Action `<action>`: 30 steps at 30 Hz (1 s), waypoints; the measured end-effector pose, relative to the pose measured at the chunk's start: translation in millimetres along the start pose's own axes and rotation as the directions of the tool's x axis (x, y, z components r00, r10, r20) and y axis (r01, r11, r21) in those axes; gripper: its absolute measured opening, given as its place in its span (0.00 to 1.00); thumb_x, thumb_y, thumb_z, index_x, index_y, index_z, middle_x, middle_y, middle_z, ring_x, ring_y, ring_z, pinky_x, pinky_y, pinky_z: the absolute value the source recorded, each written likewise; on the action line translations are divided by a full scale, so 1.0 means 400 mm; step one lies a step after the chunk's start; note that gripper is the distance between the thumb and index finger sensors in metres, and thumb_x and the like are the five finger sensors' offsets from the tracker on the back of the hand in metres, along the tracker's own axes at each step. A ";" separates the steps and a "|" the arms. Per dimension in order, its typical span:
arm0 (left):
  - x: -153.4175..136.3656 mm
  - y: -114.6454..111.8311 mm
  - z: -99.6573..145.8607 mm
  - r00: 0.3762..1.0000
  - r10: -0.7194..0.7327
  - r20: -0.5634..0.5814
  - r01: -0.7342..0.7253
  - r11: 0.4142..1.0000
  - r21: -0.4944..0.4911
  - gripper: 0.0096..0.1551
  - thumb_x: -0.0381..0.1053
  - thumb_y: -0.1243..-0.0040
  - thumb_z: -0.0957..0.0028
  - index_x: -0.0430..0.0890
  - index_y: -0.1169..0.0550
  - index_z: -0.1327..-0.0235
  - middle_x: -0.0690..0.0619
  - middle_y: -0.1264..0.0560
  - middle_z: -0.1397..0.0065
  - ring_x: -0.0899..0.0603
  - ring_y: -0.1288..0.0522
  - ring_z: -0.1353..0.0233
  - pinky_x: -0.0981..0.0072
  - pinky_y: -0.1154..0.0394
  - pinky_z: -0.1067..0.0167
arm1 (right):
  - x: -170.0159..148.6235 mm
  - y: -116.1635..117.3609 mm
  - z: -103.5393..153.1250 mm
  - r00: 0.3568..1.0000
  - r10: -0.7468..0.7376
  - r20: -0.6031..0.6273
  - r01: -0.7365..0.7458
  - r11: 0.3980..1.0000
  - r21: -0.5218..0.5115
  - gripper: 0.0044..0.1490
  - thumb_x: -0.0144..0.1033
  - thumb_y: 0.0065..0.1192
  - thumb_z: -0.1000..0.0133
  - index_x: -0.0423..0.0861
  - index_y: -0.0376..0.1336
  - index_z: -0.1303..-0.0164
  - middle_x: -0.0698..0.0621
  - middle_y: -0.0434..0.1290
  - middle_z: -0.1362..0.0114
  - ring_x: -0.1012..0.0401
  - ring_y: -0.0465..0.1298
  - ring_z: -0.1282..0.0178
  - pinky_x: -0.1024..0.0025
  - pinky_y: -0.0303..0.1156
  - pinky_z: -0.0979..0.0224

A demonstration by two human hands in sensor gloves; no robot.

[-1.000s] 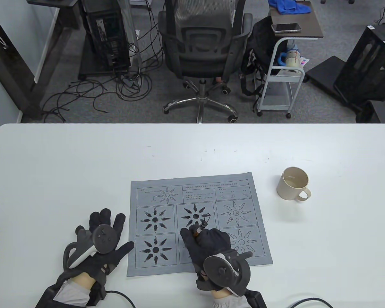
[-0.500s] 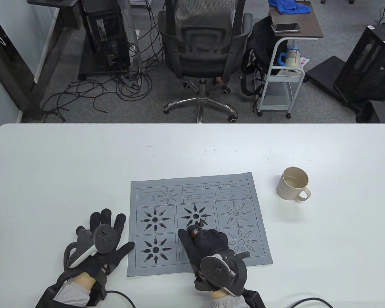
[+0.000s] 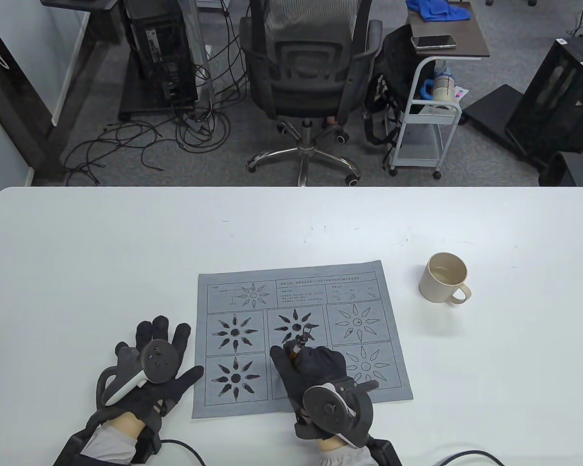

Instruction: Trace patterns on water writing practice cloth with Chinese brush

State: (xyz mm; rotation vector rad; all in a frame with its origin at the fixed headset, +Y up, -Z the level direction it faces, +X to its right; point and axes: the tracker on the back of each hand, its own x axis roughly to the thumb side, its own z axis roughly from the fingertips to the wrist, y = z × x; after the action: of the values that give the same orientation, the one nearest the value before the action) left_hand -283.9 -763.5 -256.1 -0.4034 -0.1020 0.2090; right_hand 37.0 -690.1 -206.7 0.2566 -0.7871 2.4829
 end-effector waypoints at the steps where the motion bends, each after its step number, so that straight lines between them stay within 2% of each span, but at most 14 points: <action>1: 0.000 0.000 0.000 1.000 0.000 0.000 0.000 1.000 0.000 0.50 0.76 0.64 0.49 0.67 0.75 0.31 0.52 0.83 0.24 0.38 0.83 0.26 0.23 0.75 0.33 | 0.000 0.000 0.000 1.000 0.002 -0.001 -0.002 1.000 -0.001 0.26 0.51 0.70 0.45 0.39 0.77 0.59 0.51 0.88 0.69 0.59 0.84 0.71 0.57 0.79 0.56; 30: -0.003 0.000 0.001 1.000 0.001 -0.007 -0.001 1.000 -0.008 0.50 0.76 0.64 0.49 0.66 0.75 0.31 0.52 0.83 0.24 0.38 0.83 0.26 0.23 0.75 0.33 | 0.002 -0.006 0.002 0.999 0.049 0.022 -0.049 0.999 -0.015 0.26 0.52 0.70 0.45 0.39 0.77 0.59 0.51 0.88 0.69 0.59 0.84 0.71 0.57 0.79 0.56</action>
State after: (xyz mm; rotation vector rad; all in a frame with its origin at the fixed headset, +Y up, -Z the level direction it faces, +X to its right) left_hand -285.1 -763.7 -255.8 -0.4118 -0.0961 0.2087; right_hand 37.6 -688.7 -204.8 0.2629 -0.8297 2.5234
